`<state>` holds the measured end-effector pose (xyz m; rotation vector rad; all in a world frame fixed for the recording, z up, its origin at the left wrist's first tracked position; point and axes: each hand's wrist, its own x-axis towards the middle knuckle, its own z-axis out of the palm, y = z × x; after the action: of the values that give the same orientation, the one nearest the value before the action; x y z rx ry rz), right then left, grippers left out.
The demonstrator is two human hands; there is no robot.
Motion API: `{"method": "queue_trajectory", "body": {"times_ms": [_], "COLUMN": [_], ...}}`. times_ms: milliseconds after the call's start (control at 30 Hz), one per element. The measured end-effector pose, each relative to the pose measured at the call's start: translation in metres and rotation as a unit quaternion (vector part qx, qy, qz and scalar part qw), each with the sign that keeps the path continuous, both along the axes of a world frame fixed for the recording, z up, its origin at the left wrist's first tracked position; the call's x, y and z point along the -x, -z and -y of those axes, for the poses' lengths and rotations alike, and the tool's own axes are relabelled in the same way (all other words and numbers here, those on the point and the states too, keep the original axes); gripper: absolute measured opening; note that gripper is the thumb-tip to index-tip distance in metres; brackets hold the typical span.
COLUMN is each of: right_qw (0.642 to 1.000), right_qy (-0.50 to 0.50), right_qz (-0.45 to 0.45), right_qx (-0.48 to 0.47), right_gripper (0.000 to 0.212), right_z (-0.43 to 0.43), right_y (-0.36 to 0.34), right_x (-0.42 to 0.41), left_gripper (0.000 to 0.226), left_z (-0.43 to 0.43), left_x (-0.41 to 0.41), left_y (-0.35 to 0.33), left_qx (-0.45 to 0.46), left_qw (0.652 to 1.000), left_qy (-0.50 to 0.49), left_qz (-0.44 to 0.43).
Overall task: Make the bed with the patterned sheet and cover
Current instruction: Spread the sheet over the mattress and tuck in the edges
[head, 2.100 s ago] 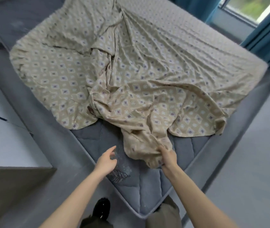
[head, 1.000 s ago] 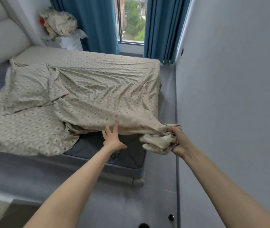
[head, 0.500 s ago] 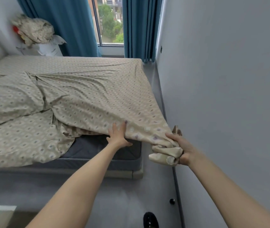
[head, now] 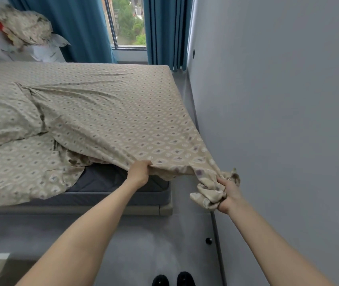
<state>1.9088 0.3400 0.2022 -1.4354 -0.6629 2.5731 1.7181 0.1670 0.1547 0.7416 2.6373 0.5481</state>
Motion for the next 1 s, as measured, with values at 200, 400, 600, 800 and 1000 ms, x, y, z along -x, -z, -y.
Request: {"method": "queue_trajectory", "body": {"times_ms": [200,400,600,800,1000], "right_qw": [0.994,0.982,0.987,0.989,0.991], "right_qy": [0.026,0.034,0.094,-0.081,-0.023], "right_qz": [0.104,0.184,0.128,0.121,0.129], "right_qx": [-0.002,-0.003,-0.007,0.008,0.0], "right_gripper": [0.033,0.039,0.025,0.013,0.03], "right_z": [-0.018,-0.023,-0.011,-0.015,-0.025], "right_y": [0.032,0.09,0.105,0.127,0.148], "right_x": [-0.009,-0.008,0.016,0.013,0.013], "left_gripper": [0.033,0.028,0.057,0.049,0.03], "left_z": [0.008,0.018,0.029,0.027,0.022], "left_x": [-0.027,-0.049,-0.053,-0.055,-0.055], "left_y": [0.024,0.058,0.064,0.068,0.085], "left_qx": [0.1,0.123,0.077,0.229,0.232], "left_qw": [0.989,0.985,0.985,0.971,0.969], "left_qy": [0.073,0.065,0.046,0.074,0.085], "left_qz": [0.076,0.098,0.15,-0.008,-0.02]}}
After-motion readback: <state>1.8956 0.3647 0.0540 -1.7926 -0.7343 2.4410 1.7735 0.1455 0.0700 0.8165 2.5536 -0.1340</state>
